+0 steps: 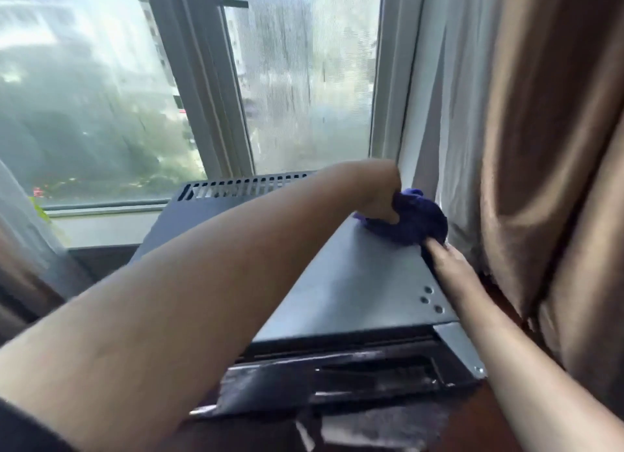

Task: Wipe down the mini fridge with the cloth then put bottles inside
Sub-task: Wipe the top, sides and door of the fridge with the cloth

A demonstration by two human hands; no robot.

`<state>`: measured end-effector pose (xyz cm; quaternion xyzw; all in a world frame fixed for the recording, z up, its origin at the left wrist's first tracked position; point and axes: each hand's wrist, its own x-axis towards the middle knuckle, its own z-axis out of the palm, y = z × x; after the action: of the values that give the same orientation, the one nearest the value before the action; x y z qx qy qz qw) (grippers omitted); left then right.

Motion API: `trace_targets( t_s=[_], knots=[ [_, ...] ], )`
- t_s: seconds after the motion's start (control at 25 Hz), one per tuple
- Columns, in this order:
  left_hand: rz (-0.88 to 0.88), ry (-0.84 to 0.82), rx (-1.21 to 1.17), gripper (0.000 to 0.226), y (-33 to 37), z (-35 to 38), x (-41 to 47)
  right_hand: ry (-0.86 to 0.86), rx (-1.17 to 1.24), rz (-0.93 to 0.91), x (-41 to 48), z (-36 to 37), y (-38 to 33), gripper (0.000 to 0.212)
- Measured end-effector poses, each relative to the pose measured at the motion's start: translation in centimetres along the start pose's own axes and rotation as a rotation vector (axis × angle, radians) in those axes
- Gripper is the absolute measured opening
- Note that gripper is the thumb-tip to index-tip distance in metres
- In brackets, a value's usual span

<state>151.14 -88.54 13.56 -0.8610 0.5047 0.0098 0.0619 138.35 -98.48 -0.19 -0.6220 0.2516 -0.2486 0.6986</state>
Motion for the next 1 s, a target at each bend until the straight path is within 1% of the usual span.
trace_targets(
  t_s=[0.08,0.16,0.24,0.32,0.36,0.4,0.52,0.68,0.84,1.0],
  knots=[
    [0.037,0.032,-0.136,0.043,-1.9,0.8,-4.3,0.048,-0.113,-0.082,-2.8,0.1,-1.5,0.019],
    [0.059,0.045,-0.223,0.047,-3.3,1.7,-7.6,0.033,-0.245,-0.165,-5.1,0.0,-3.4,0.034],
    [0.054,0.055,-0.247,0.049,-4.8,2.7,-10.2,-0.055,-0.505,-0.257,-7.2,0.6,-5.5,0.043],
    [0.037,0.069,-0.260,0.049,-6.6,3.3,-12.6,-0.145,-0.873,-0.323,-9.0,2.8,-7.2,0.044],
    [0.022,0.071,-0.272,0.050,-7.7,3.6,-14.1,-0.186,-1.005,-0.338,-10.1,4.2,-7.7,0.046],
    [-0.004,0.072,-0.285,0.050,-9.0,4.0,-15.5,-0.228,-1.069,-0.339,-11.4,5.9,-7.9,0.047],
    [-0.089,0.086,-0.316,0.051,-12.5,5.5,-20.6,-0.287,-1.066,-0.372,-15.3,11.6,-7.2,0.044],
    [-0.179,0.140,-0.401,0.045,-14.9,7.0,-28.0,-0.250,-1.105,-0.542,-20.0,17.5,-4.7,0.045],
    [-0.214,0.210,-0.440,0.040,-14.6,8.4,-33.8,-0.225,-1.085,-0.597,-23.4,19.5,-2.7,0.048],
    [-0.184,0.297,-0.412,0.042,-13.4,9.5,-35.8,-0.130,-1.055,-0.600,-25.1,20.1,-1.4,0.048]
  ],
)
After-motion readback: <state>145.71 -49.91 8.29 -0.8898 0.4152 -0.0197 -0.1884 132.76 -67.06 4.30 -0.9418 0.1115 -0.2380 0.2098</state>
